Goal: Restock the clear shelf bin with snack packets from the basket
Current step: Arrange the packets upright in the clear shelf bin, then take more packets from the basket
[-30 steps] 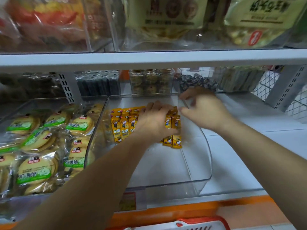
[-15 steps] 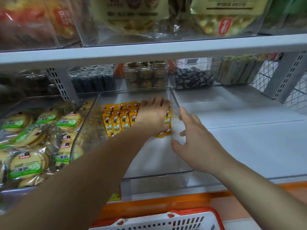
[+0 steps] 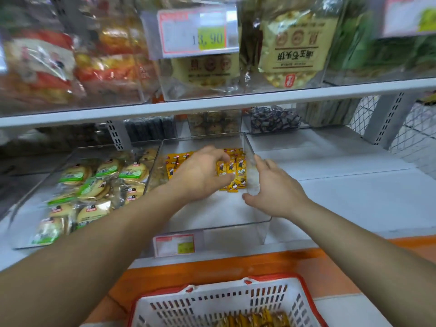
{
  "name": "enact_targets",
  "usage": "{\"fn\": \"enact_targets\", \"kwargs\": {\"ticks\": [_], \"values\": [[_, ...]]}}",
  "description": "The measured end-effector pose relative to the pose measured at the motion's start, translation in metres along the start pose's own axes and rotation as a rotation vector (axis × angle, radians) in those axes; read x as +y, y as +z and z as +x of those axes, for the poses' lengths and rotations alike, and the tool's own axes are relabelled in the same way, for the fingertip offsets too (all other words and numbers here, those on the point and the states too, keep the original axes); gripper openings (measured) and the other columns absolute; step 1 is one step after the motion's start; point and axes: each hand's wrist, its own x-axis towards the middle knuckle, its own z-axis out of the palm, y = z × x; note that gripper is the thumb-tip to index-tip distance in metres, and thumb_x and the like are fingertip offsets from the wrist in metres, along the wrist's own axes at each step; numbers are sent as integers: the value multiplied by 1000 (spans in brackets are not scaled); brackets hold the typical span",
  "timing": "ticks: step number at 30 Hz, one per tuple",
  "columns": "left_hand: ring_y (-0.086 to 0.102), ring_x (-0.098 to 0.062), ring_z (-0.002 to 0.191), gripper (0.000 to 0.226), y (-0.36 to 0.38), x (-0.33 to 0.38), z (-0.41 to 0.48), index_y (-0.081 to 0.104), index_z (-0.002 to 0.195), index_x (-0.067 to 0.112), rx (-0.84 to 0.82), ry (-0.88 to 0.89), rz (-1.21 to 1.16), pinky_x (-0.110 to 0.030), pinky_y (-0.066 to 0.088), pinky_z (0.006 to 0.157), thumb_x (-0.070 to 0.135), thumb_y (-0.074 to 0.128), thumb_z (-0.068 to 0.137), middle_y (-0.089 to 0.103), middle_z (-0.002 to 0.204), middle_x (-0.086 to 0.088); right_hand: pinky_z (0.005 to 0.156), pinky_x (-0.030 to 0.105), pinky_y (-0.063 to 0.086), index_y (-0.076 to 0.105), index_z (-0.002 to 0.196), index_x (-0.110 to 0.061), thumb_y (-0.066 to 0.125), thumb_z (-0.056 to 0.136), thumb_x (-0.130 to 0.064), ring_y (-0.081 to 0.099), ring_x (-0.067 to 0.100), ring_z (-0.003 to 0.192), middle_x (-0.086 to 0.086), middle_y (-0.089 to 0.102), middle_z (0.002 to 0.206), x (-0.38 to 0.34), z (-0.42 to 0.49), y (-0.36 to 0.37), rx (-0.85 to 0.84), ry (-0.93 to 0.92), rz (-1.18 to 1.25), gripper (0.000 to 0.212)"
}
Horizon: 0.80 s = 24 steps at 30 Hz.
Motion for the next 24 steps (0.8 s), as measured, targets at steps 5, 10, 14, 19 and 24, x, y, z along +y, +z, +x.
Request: {"fn": "enact_targets", "kwargs": {"ticks": [5, 10, 14, 19, 24], "values": [[63, -1, 77, 10, -40, 9, -100, 68, 95, 35, -71, 32, -185, -21, 50, 66, 40, 74, 89, 66, 86, 19, 89, 43, 50, 47, 134, -25, 71, 74, -49, 52, 31, 118, 3, 50, 126, -22, -26, -24, 146, -39, -72, 69], [63, 0, 75, 15, -9, 4, -185, 71, 101, 34, -393, 29, -93, -17, 50, 69, 44, 71, 89, 69, 86, 19, 69, 30, 44, 60, 95, -35, 59, 73, -53, 59, 13, 90, -15, 60, 98, -40, -94, -6, -19, -246, -6, 29], [63, -12, 93, 28, 69, -17, -226, 68, 115, 29, -629, -136, -9, -29, 53, 84, 44, 67, 92, 72, 110, 9, 75, 32, 52, 62, 89, -33, 64, 79, -48, 59, 10, 87, -16, 63, 88, -30, -135, 58, -409, -166, -34, 17], [62, -19, 107, 36, 162, -45, -266, 62, 126, 23, -693, -392, -123, -38, 52, 98, 42, 66, 95, 67, 123, 1, 81, 29, 49, 67, 94, -22, 67, 84, -31, 64, 20, 99, -2, 69, 100, 5, -171, 150, -634, -14, 2, 13], [61, -24, 114, 52, 239, -58, -293, 51, 139, 20, -712, -618, -271, -39, 53, 96, 42, 67, 95, 61, 130, -3, 97, 38, 48, 57, 131, -19, 67, 92, -28, 58, 25, 115, 5, 59, 130, 40, -187, 222, -693, 183, 121, 41]]}}
